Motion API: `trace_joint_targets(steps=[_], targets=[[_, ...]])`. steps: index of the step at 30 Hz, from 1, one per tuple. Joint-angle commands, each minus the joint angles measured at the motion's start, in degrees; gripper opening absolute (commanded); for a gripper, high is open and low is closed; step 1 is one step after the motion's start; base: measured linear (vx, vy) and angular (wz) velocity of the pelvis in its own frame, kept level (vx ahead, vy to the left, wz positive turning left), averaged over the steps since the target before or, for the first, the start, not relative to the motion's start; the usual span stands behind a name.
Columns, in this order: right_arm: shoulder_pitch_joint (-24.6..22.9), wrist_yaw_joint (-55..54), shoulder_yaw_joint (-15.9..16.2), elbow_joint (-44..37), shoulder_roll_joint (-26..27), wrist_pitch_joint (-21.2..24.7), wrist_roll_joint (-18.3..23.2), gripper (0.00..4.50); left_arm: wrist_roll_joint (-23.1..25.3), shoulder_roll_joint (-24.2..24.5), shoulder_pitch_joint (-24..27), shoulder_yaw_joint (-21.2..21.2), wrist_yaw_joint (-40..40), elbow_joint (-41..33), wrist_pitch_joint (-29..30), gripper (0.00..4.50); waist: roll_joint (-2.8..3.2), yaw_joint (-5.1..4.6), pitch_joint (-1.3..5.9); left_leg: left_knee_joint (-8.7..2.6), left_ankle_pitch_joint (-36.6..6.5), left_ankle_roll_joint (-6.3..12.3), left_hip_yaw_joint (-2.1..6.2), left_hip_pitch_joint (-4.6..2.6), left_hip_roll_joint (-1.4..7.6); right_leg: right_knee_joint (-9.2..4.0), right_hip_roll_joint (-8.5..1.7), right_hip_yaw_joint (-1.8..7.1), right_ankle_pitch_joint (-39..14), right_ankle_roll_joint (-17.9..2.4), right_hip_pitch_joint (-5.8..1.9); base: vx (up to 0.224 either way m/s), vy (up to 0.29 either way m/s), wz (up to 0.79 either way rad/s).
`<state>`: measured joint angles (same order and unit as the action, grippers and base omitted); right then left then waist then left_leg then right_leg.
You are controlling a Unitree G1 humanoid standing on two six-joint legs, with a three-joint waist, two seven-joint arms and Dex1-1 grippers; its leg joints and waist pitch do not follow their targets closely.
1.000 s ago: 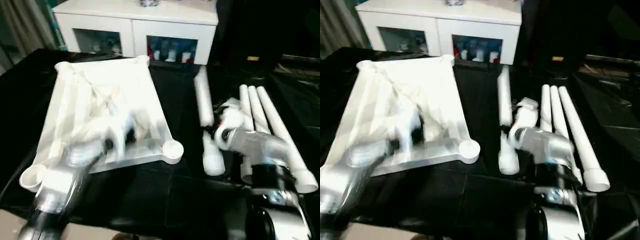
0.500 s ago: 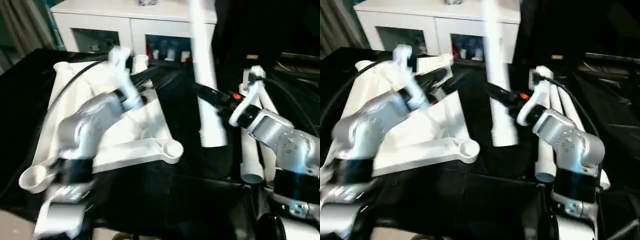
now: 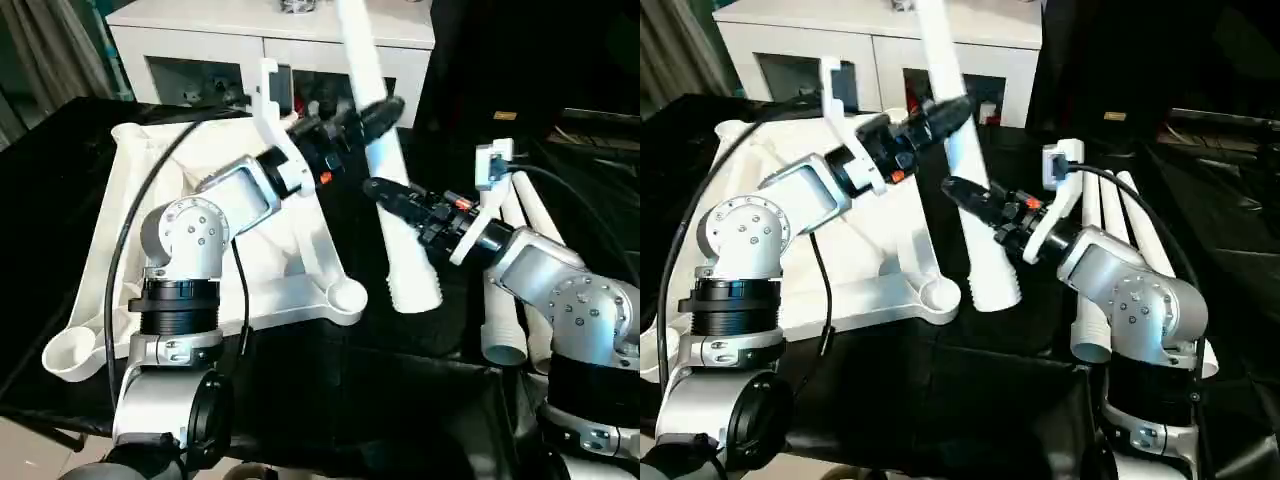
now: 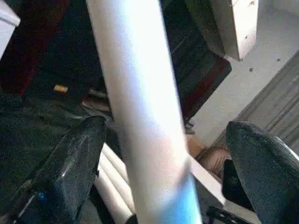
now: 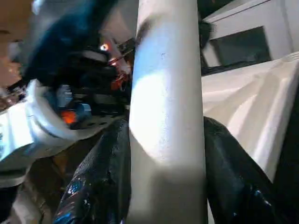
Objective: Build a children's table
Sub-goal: Pick table leg
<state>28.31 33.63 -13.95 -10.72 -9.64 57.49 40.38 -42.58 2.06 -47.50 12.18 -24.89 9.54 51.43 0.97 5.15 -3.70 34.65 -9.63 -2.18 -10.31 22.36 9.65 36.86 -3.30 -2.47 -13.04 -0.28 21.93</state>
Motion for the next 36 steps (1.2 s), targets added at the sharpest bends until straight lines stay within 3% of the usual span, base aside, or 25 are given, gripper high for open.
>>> trace_joint_targets(steps=[1, 3, 6, 7, 10, 17, 18, 22, 28, 36], targets=[[0.06, 0.54, 0.65, -1.95, -0.27, 0.11, 1.13, 1.77, 1.32, 0.18, 0.07, -0.76, 0.68, 0.40, 0.56, 4.33, -0.59, 0.06, 4.32, -3.41, -5.01, 0.84, 1.18, -1.06, 2.74, -5.06, -4.36, 2.61, -4.39, -10.73, -2.72, 0.000, 0.000, 0.00], [0.11, 0.73, 1.07, -1.90, -0.56, 0.04, 0.88, 1.77, 0.75, 0.04, -0.06, -0.26, 0.68, 0.59, 0.93, 4.33, -0.52, 0.07, 4.35, -3.43, -5.31, 0.58, 1.20, -1.05, 2.78, -5.09, -4.45, 2.62, -4.71, -10.92, -2.75, 0.000, 0.000, 0.00], [-0.12, 1.76, 2.75, -1.72, -1.40, -0.58, -0.01, 1.77, -1.28, 0.35, -0.34, 0.64, 0.75, 1.07, 2.05, 4.04, -0.75, 0.11, 4.35, -3.41, -4.94, 0.55, 1.16, -0.99, 2.72, -5.01, -4.44, 2.62, -3.96, -11.12, -2.83, 0.000, 0.000, 0.00], [-0.19, 1.97, 3.40, -1.59, -1.61, -0.85, -0.42, 1.77, -1.78, 0.76, -0.39, 0.79, 0.90, 1.14, 2.60, 3.94, -0.43, 0.21, 4.34, -3.35, -5.00, 0.53, 1.19, -1.01, 2.69, -4.95, -4.50, 2.63, -4.05, -11.27, -2.78, 0.000, 0.000, 0.00], [-0.25, 2.03, 4.26, -1.45, -1.94, -1.25, -0.90, 1.77, -2.34, 1.31, -0.42, 1.13, 0.99, 1.02, 3.43, 3.59, -0.53, 0.15, 4.29, -3.42, -5.29, 0.45, 1.19, -1.00, 2.70, -5.03, -4.46, 2.65, -4.37, -11.14, -2.77, 0.000, 0.000, 0.00], [-0.69, 1.84, 5.83, -1.95, -2.94, -1.91, -1.23, 1.77, -2.15, 2.78, -0.39, 1.06, -0.93, 0.60, 4.11, 3.16, -0.41, 0.16, 4.30, -3.54, -5.49, 0.02, 1.24, -1.02, 2.78, -5.02, -4.48, 2.65, -4.19, -10.99, -2.77, 0.000, 0.000, 0.00], [-0.83, 1.81, 6.02, -2.01, -2.95, -1.98, -1.35, 1.77, -2.26, 2.86, -0.30, 1.18, -0.99, 0.41, 4.37, 3.01, -0.75, 0.15, 4.29, -3.53, -5.48, 0.17, 1.17, -1.04, 2.78, -5.06, -4.49, 2.66, -3.99, -11.04, -2.78, 0.000, 0.000, 0.00], [-0.82, 1.76, 6.68, -2.04, -3.08, -2.29, -1.39, 1.77, -2.79, 3.22, -0.27, 1.22, -0.60, 0.10, 4.92, 2.73, -0.35, 0.20, 4.27, -3.53, -5.49, 0.13, 1.23, -1.02, 2.80, -4.99, -4.56, 2.64, -4.25, -11.23, -2.72, 0.000, 0.000, 0.00], [-0.81, 1.47, 8.01, -2.08, -3.33, -3.10, -1.48, 1.77, -3.32, 3.60, -0.30, 1.01, -1.13, -0.13, 6.13, 2.21, -0.51, 0.08, 4.20, -3.60, -5.95, -0.05, 1.20, -1.08, 2.81, -5.07, -4.51, 2.65, -5.06, -11.00, -2.68, 0.000, 0.000, 0.00], [-0.81, 1.62, 9.15, -2.15, -3.87, -4.09, -2.52, 1.77, -3.83, 4.28, -0.45, 0.73, -1.88, -0.18, 6.85, 1.91, -0.40, 0.05, 4.15, -3.66, -6.26, -0.32, 1.22, -1.03, 2.81, -5.19, -4.51, 2.70, -5.54, -10.73, -2.69, 0.000, 0.000, 0.00]])
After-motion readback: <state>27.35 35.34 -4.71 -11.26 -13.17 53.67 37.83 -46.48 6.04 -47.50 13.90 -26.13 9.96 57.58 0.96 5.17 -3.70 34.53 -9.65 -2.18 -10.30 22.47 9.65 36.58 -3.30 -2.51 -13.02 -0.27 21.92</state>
